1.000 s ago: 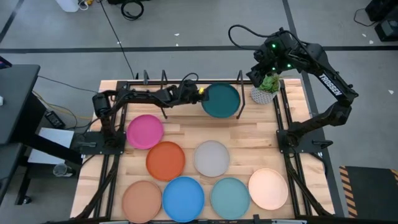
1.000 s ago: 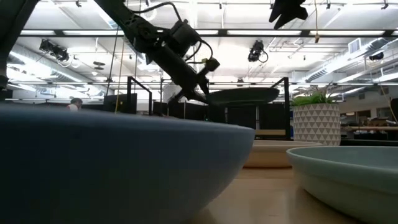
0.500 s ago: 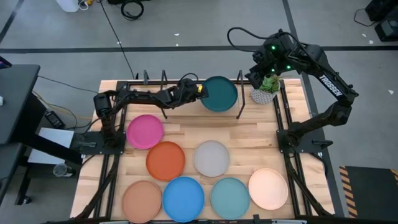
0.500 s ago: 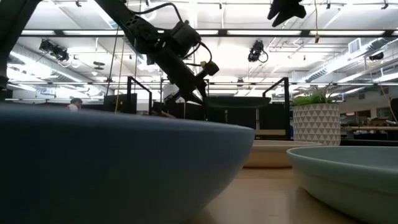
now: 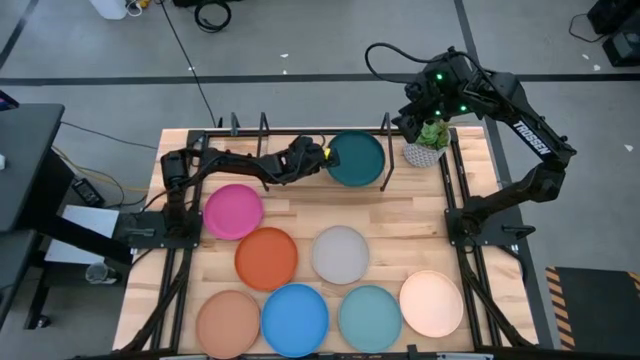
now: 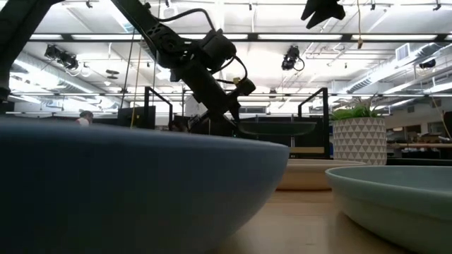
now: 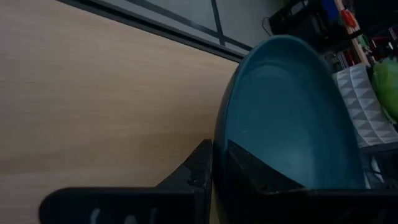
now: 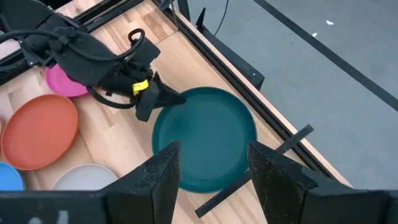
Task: Place and stack plates onto a shelf
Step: Put the green plate on the shelf
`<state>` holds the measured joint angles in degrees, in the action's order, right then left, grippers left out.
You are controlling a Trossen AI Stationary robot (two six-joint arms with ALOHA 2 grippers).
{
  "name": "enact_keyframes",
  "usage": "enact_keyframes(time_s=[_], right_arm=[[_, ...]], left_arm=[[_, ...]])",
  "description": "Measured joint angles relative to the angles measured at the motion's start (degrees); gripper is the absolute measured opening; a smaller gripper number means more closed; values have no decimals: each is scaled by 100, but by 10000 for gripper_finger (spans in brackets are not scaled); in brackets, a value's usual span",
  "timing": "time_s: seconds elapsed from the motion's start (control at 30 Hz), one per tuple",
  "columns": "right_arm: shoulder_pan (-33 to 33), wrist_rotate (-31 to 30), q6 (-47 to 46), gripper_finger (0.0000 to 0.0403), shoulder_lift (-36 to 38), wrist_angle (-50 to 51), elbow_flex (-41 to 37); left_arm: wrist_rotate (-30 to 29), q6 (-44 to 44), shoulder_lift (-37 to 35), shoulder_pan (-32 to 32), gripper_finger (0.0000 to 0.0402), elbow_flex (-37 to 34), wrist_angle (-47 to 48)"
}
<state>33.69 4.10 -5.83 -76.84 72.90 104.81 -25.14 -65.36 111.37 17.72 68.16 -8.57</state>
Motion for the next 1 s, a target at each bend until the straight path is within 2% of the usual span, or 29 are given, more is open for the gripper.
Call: enact_keyframes(time_s=[0.4,0.7,0.83,1.0], right_arm=[[0,6,-1,192,0,2,0],[-165,48,-62,192,0,4,0],[-210,0,-62,192,0,6,0],[-210,-7,-43,192,0,7,0]], left_arm=[[297,279,-42,76,39,0,-44],[115,449,-9,76,40,0,218],[92,449,-9,80,56,0,281],[93,467,-20,121,96,0,596]])
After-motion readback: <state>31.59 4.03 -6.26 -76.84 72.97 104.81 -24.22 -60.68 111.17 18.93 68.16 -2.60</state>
